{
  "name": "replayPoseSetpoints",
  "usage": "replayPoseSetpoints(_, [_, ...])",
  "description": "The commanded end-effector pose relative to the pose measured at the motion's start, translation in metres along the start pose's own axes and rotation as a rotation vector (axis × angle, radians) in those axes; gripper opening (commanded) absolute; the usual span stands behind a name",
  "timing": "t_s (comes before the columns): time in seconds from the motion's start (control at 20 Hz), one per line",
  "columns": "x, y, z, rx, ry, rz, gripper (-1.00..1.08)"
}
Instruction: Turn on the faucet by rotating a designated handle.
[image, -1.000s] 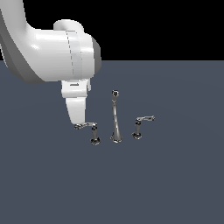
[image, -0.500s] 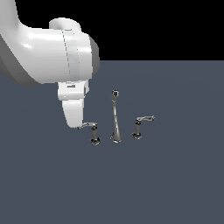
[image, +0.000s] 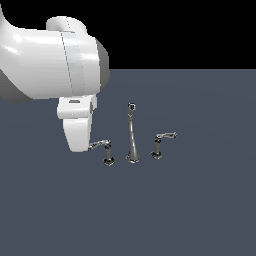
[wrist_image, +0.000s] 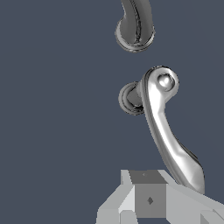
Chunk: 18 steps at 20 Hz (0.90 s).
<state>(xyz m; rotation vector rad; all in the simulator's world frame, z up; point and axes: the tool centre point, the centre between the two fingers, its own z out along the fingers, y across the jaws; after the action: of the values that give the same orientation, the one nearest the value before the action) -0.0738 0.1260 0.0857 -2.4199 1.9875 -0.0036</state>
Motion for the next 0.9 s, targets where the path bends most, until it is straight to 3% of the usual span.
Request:
replayPoseSetpoints(0.0, [0.003, 0.008, 0.0, -0.004, 0.002, 0.002, -1.0])
replayPoseSetpoints(0.6, [0.016, 0.049, 0.0, -0.009, 0.004, 0.005, -1.0])
replayPoseSetpoints(0.7, [0.006, 0.044, 0.0, -0.006, 0.0, -0.012, -1.0])
replayPoseSetpoints(0.85, [0.018, 0.05, 0.0, -0.007, 0.001, -0.008, -1.0])
